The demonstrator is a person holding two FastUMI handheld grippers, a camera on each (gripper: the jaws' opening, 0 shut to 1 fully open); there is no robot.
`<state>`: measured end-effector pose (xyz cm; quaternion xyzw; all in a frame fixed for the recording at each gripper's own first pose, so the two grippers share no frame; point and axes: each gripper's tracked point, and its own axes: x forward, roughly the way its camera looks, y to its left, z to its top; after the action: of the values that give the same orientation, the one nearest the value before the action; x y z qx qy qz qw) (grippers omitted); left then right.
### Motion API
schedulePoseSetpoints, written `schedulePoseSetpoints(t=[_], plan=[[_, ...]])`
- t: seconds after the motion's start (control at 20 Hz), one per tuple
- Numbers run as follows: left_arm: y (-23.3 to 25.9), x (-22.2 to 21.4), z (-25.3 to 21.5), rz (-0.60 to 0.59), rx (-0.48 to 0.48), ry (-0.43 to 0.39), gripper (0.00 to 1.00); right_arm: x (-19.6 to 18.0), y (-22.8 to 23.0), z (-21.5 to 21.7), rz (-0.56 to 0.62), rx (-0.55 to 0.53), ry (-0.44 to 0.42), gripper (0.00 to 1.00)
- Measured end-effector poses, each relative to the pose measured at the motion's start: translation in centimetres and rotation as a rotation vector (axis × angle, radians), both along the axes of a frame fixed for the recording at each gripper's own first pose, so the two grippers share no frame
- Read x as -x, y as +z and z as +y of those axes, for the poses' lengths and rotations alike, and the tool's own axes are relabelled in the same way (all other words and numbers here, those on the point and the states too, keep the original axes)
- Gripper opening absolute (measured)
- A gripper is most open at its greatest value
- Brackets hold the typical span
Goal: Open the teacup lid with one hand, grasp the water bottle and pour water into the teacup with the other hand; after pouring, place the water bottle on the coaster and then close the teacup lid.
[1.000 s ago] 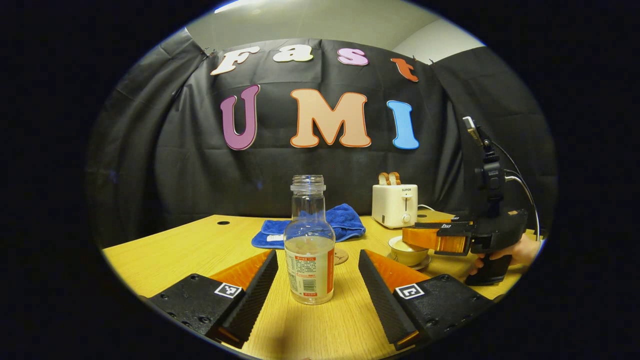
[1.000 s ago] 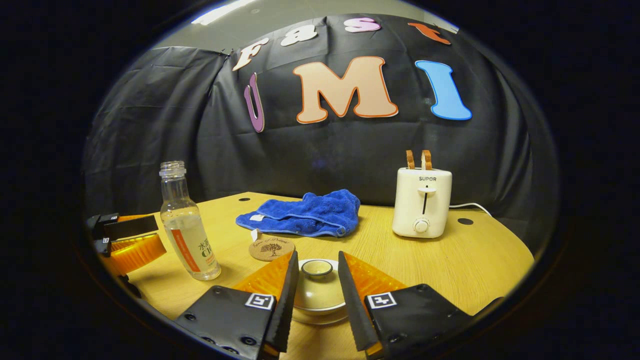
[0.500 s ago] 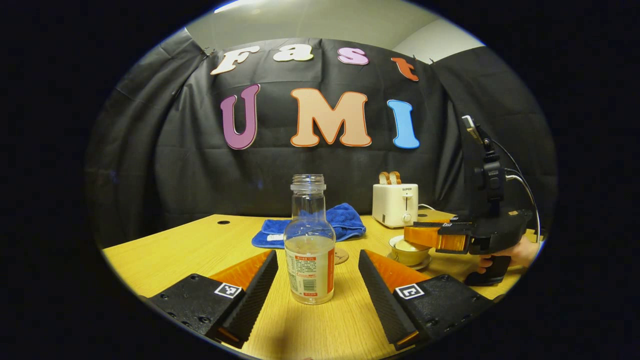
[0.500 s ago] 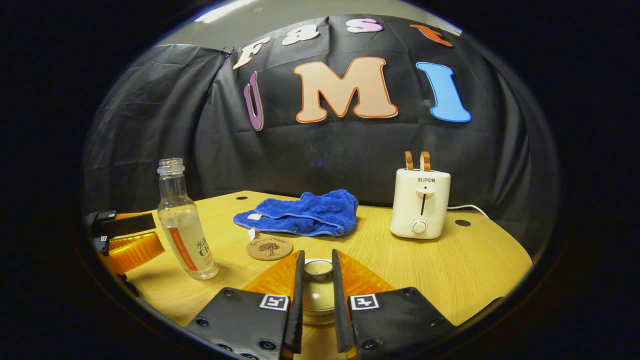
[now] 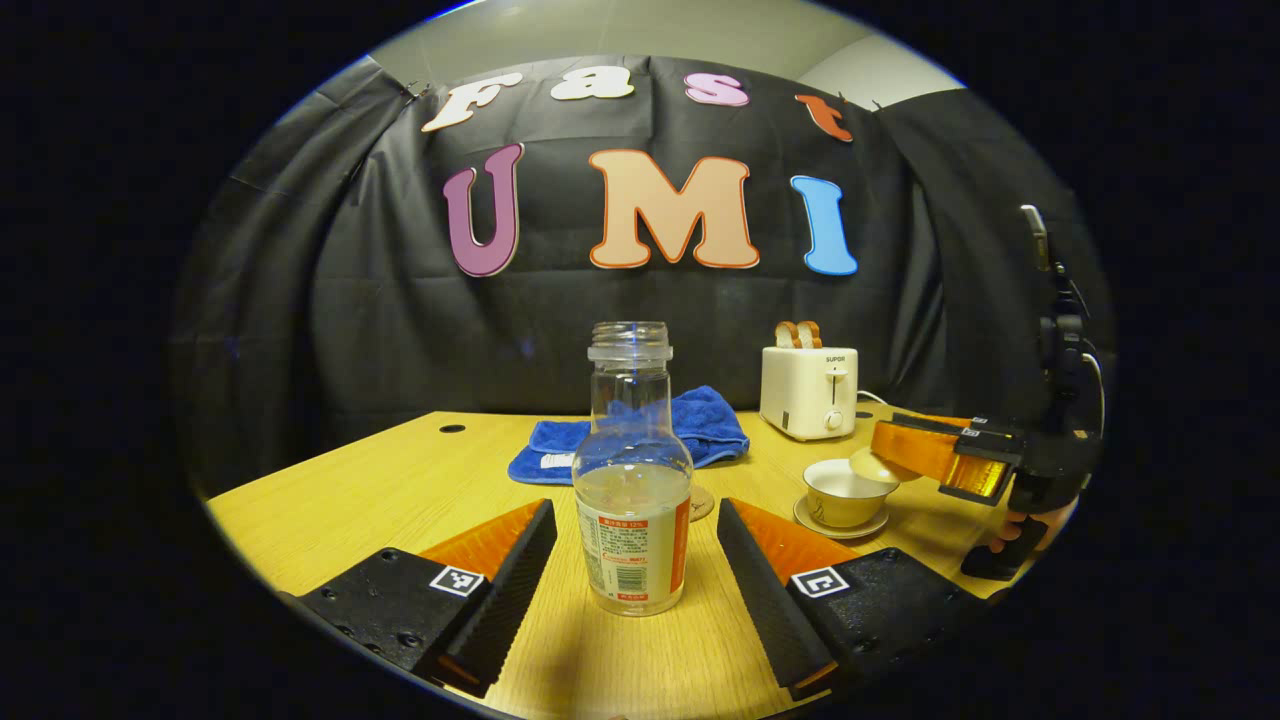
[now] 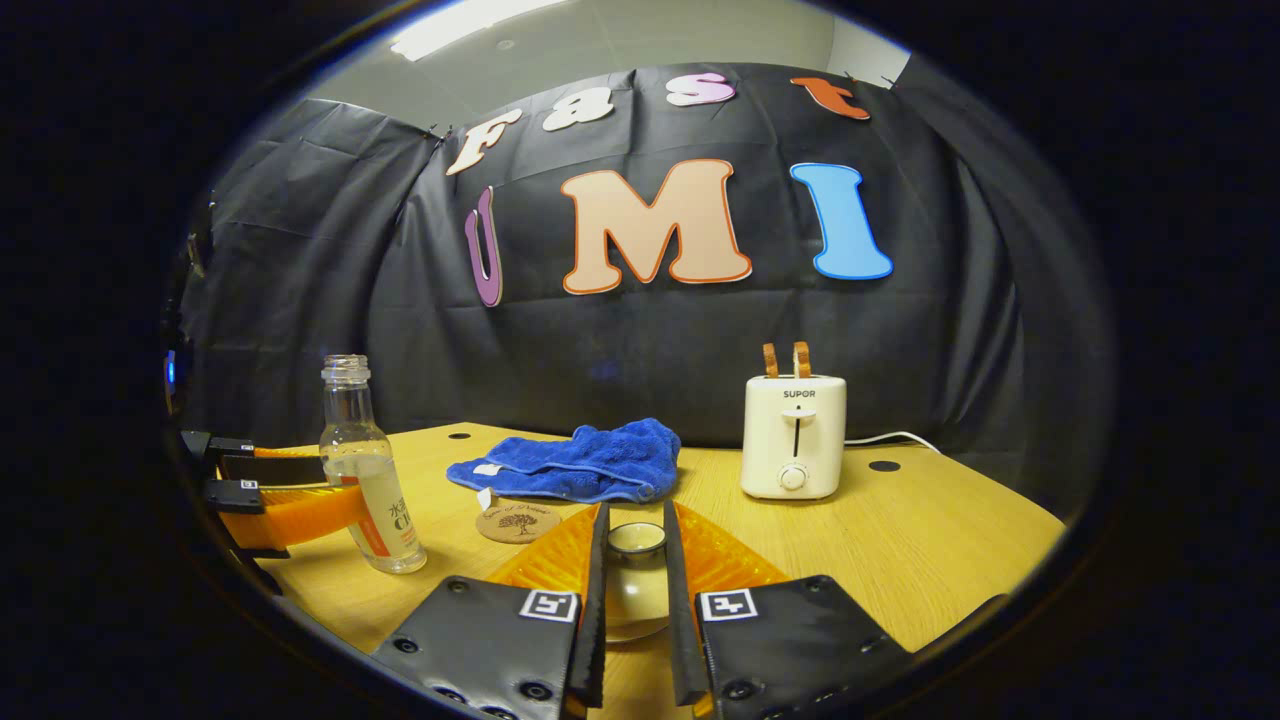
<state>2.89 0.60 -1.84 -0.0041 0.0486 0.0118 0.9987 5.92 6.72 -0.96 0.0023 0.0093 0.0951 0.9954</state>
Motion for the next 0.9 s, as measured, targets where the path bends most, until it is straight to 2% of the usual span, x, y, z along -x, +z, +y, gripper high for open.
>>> schedulePoseSetpoints(t=[0.2, 0.35, 0.6, 0.9], plan=[[-0.8, -1.8, 0.1, 0.049, 0.011, -0.013, 0.94, 0.8, 0.0, -0.7, 0.008, -0.001, -0.015, 0.29], [-1.4, -3.0, 0.3, 0.085, 0.009, -0.021, 0.92, 1.4, 0.2, -2.4, -0.002, 0.001, -0.067, 0.31], [-2.2, -4.0, -0.1, 0.131, -0.014, -0.025, 0.76, 2.6, 0.4, -5.1, -0.006, 0.003, -0.13, 0.3], [-2.1, -4.5, 0.6, 0.126, -0.026, 0.023, 0.69, 3.5, 0.6, -7.6, -0.013, 0.005, -0.189, 0.29]])
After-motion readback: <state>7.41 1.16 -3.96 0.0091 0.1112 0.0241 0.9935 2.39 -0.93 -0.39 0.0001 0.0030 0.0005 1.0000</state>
